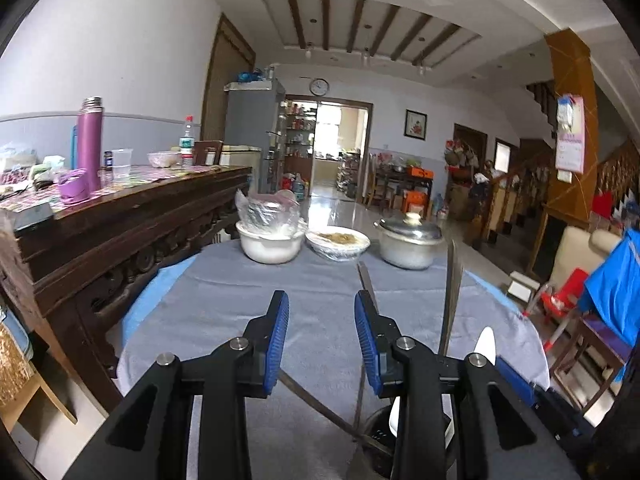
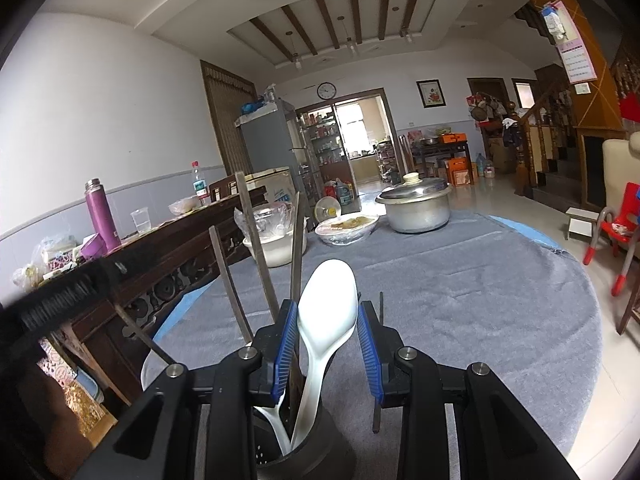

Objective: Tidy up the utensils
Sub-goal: 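Lower both spoons into the mesh cup and open both grippers, then withdraw both grippers from the cup and move the right gripper to the loose chopsticks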

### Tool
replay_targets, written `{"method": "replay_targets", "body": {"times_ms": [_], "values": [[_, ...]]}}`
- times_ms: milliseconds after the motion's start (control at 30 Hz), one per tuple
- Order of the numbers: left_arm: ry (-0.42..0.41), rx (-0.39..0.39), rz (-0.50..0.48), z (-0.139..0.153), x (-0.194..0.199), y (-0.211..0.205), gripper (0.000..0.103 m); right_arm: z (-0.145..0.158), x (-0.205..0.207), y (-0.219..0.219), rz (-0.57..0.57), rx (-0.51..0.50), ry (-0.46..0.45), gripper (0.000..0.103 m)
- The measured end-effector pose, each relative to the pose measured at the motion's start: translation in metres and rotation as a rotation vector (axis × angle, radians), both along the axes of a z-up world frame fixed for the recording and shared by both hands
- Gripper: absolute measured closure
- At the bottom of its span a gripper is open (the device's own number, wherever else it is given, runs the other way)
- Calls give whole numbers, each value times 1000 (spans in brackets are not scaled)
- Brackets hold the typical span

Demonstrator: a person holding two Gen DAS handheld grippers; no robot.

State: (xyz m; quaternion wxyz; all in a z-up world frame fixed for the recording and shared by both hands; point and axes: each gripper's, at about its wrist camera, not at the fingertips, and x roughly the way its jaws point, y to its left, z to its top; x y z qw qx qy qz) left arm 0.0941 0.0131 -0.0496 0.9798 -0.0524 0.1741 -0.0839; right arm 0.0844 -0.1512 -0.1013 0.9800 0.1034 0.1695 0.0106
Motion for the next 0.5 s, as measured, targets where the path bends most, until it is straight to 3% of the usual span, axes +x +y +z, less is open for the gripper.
{"method": "replay_targets", "body": {"times_ms": [67, 133, 300, 367, 400, 433, 500], "values": [[1, -14, 19, 6, -4, 9, 62, -2, -1, 3, 8, -11, 5, 69], [-1, -7, 56, 11, -10, 18, 43, -4, -2, 6, 17, -22, 12, 69], [17, -7, 67, 16, -18, 33, 39, -8, -7, 12, 29, -46, 24, 69], [37, -30, 65, 17, -21, 39, 38, -6, -9, 12, 24, -59, 31, 58], [45, -39, 61, 17, -21, 42, 38, -5, -9, 13, 19, -66, 37, 38], [57, -46, 55, 17, -21, 43, 37, -3, -11, 14, 7, -80, 41, 30], [76, -52, 53, 15, -23, 44, 37, 3, -15, 16, -11, -110, 35, 30]]}}
